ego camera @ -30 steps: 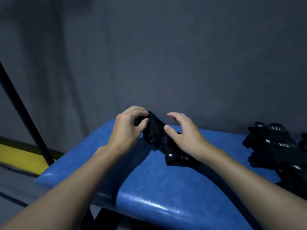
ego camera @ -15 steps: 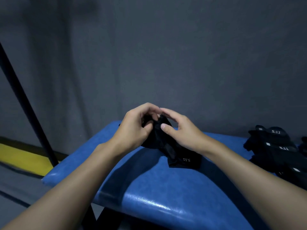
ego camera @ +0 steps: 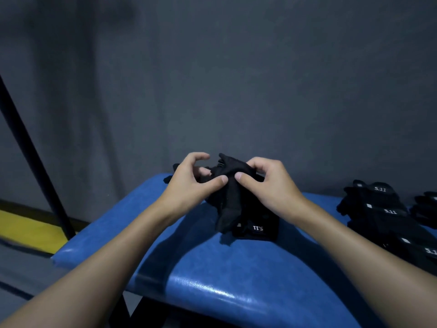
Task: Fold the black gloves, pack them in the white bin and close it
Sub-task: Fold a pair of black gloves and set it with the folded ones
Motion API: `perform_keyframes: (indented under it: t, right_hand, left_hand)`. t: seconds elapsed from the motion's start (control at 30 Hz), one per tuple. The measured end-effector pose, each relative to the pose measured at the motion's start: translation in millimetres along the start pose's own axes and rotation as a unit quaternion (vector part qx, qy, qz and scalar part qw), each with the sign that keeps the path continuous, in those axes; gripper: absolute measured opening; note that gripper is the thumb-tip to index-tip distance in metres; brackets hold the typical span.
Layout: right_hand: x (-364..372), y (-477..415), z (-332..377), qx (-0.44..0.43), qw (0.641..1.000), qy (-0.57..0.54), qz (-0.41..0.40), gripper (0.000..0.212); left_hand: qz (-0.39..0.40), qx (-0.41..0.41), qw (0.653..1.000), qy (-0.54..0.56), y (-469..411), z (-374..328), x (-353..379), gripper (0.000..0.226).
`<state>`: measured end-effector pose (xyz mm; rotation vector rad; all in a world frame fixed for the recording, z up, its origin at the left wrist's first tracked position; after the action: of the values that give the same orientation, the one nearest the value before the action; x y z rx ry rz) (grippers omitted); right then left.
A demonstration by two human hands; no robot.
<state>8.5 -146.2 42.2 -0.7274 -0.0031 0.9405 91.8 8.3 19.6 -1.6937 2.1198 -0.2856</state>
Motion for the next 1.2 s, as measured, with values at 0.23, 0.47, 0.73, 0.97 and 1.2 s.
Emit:
perform_keyframes:
  t: [0.23,0.47,0.73,0.97,1.2]
  right_hand:
    - [-17.3,15.8,-3.6,0.048,0.998,-0.042,0.018,0.006]
    - [-47.1,34.5,-27.5,0.114,0.991,-0.065,-0.02,0.039]
    - [-78.7,47.8,-51.0,0.095,0.991,0.049,-0.075,0.031]
    - [-80.0,61.4,-79.3,0.152,0.946,0.287,0.017,0.043]
    - [-47.6,93.4,-60.8,0.056,0.93,0.326,0.162,0.051]
  left_hand:
    - [-0.029,-0.041,0.991,0.124,3.4,-10.0,15.8,0.049]
    - [0.018,-0.108,0.986,0.123,15.4,-8.1,47.4,0.04]
    - [0.092,-0.126,0.988,0.008,27.4,4.4,71.5,0.056]
    - [0.072,-0.02,0.992,-0.098,22.2,8.2,80.1,0.014]
    - [0.159,0.047,0.95,-0.265,34.9,19.1,87.6,0.027]
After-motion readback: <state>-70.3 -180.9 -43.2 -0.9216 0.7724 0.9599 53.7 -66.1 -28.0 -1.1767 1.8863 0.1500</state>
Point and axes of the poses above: each hand's wrist, its own y-axis away from the middle knuckle, its own x-axis out of the palm, z = x × y, the point moved 9 cm from there along -y, towards the middle knuckle, and after that the axes turned 12 degrees about -z, right-handed, at the moved point
